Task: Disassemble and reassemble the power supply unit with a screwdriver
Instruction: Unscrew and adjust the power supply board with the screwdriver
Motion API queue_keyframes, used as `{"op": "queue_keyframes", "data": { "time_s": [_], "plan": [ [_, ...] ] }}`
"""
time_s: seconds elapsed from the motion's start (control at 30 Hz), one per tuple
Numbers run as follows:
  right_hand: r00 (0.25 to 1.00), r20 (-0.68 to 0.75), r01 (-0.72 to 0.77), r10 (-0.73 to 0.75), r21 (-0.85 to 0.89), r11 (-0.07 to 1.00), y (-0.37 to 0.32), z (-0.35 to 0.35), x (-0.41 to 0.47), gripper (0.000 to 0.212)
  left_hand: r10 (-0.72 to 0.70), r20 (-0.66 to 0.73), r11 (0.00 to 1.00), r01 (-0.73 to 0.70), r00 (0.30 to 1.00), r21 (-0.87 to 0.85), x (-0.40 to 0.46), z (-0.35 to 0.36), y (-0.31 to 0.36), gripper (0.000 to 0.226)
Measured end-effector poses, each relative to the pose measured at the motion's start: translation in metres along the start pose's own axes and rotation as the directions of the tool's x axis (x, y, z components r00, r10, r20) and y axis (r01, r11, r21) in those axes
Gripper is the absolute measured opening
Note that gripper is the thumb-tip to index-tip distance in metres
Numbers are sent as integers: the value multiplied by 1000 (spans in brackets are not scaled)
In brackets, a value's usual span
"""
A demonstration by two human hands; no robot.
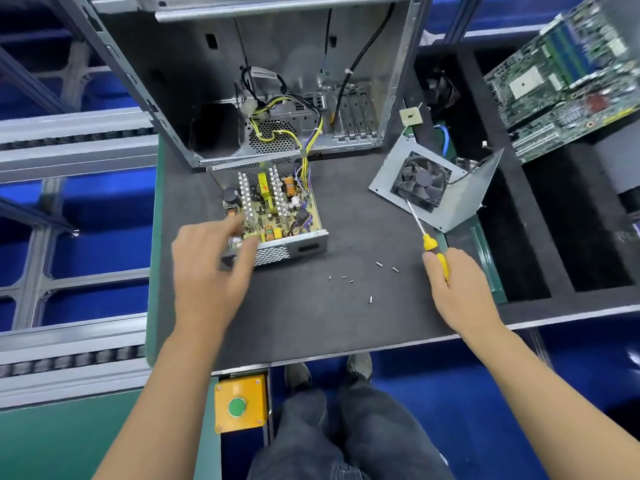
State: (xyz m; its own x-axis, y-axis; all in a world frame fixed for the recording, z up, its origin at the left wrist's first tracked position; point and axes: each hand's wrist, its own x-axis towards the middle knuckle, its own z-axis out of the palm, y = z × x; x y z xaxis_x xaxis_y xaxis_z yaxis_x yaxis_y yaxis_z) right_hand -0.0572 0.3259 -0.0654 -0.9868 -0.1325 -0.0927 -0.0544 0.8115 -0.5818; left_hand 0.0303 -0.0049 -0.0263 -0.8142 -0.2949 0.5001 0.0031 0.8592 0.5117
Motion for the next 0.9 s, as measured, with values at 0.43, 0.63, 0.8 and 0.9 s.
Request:
{"op": "queue_keyframes", "data": {
  "time_s": [0.43, 0.63, 0.8, 0.9],
  "plan": [
    [994, 7, 106, -108, -234, 966, 4, 10, -9, 39, -16, 493, 990, -56, 870, 132, 26, 41, 37, 29],
    [990, -83, 100, -116, -174, 980, -2, 11, -12, 26, 271, 211, 956, -288, 939, 55, 19, 66, 61, 31],
    [994, -59, 78, -88, -160, 984, -2, 10, -1, 31, 341, 347, 940, -320, 874, -118, -6, 99, 92, 22],
    [995, 9, 104, -104, -161, 981, 3, 9, 2, 38, 238, 430, 971, -223, 871, -87, -16, 113, 93, 15]
  ]
}}
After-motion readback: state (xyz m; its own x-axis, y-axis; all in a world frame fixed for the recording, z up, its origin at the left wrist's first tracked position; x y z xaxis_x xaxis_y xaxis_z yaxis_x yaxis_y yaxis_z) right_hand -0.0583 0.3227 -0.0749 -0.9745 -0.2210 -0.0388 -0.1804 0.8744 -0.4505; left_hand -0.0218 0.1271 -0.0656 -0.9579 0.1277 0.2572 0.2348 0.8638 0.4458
